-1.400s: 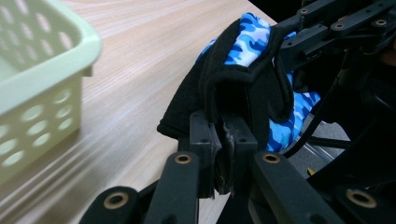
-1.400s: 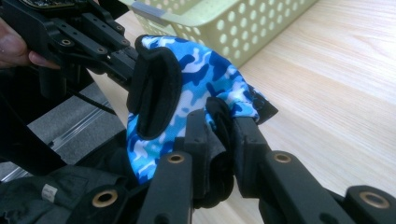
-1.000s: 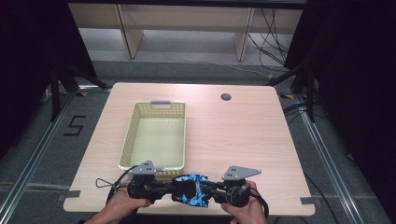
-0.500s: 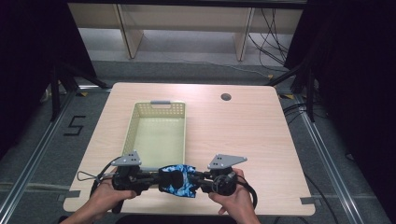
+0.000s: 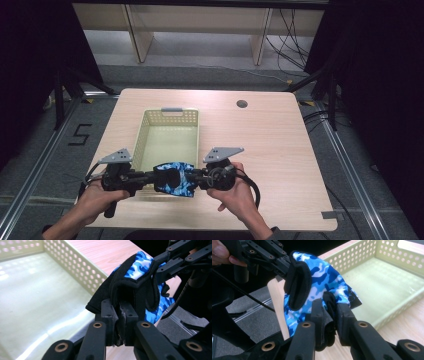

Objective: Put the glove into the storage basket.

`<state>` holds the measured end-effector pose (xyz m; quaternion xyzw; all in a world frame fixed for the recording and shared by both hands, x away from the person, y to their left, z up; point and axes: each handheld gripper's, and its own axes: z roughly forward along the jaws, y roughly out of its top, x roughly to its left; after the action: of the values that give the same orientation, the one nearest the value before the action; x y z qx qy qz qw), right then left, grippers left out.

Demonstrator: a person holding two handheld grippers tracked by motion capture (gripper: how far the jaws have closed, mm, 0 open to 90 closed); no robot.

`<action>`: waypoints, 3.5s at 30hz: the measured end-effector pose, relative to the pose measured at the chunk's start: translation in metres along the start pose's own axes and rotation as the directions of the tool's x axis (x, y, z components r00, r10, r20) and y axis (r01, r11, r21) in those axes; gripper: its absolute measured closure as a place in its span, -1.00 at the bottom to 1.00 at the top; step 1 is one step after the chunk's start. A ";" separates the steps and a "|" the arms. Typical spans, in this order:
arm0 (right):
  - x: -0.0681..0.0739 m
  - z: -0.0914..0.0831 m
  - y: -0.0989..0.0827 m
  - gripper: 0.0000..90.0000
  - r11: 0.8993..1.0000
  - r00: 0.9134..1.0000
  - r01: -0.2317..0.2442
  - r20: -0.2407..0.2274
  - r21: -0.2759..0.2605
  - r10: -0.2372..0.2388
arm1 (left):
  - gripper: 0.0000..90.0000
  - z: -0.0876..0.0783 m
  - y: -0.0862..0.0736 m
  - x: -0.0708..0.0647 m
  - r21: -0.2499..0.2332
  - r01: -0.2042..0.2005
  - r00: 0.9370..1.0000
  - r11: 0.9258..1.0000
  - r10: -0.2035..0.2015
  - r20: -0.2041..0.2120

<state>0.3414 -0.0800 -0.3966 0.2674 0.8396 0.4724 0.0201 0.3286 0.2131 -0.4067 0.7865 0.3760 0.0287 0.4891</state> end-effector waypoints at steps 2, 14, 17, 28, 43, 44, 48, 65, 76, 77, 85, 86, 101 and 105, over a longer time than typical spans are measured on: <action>0.000 0.003 0.003 0.76 1.000 1.000 -0.014 0.000 0.000 0.014 | 0.84 -0.001 0.001 0.003 -0.005 0.011 1.000 1.000 -0.011 -0.002; -0.022 0.039 0.034 0.76 0.998 1.000 -0.012 0.029 0.063 0.010 | 0.84 0.000 0.017 0.042 0.035 0.057 0.997 0.998 -0.055 -0.060; -0.025 0.044 0.037 0.76 0.997 0.999 -0.027 0.032 0.073 0.025 | 0.84 0.002 0.019 0.048 0.045 0.064 0.996 0.997 -0.061 -0.058; -0.049 0.084 0.036 0.76 0.982 0.996 -0.066 0.068 0.178 0.055 | 0.83 0.021 0.010 0.075 0.108 0.122 0.991 0.987 -0.114 -0.076; -0.056 0.115 0.027 0.76 0.940 0.994 -0.068 0.105 0.336 0.034 | 0.72 0.037 0.001 0.087 0.180 0.144 0.988 0.973 -0.131 -0.084; -0.056 0.116 0.027 0.76 0.939 0.994 -0.058 0.104 0.339 0.024 | 0.63 0.038 0.001 0.087 0.170 0.155 0.985 0.973 -0.140 -0.097; -0.056 0.117 0.026 0.76 0.932 0.993 -0.064 0.114 0.358 0.025 | 0.47 0.036 0.006 0.086 0.183 0.145 0.983 0.972 -0.120 -0.138; -0.059 0.118 0.024 0.62 0.916 0.992 -0.063 0.123 0.395 0.016 | -0.06 0.016 0.016 0.087 0.187 0.140 0.971 0.972 -0.097 -0.220; -0.059 0.104 0.032 0.09 0.945 0.991 -0.083 0.130 0.317 0.043 | -0.16 0.018 0.015 0.066 0.146 0.132 0.980 0.980 -0.107 -0.165; -0.060 0.102 0.034 0.07 0.954 0.992 -0.050 0.127 0.295 0.013 | -0.18 0.019 0.015 0.063 0.136 0.133 0.980 0.982 -0.109 -0.169; -0.054 0.087 0.037 -0.04 0.973 0.992 -0.050 0.127 0.227 0.022 | -0.28 0.017 0.016 0.052 0.104 0.126 0.983 0.987 -0.110 -0.149; -0.052 0.083 0.036 -0.06 0.973 0.991 -0.069 0.128 0.221 0.041 | -0.30 0.016 0.016 0.050 0.102 0.124 0.984 0.987 -0.109 -0.138; -0.054 0.049 0.026 -0.16 0.989 0.988 -0.078 0.139 0.125 0.060 | -0.39 0.017 0.015 0.029 0.077 0.097 0.991 0.992 -0.089 -0.097; -0.054 0.044 0.024 -0.16 0.991 0.989 -0.077 0.131 0.113 0.062 | -0.40 0.020 0.014 0.026 0.071 0.092 0.993 0.993 -0.086 -0.084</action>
<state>0.4099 -0.0614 -0.4135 0.3269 0.8530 0.4047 0.0415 0.3631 0.2109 -0.4138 0.7849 0.4311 0.0245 0.4443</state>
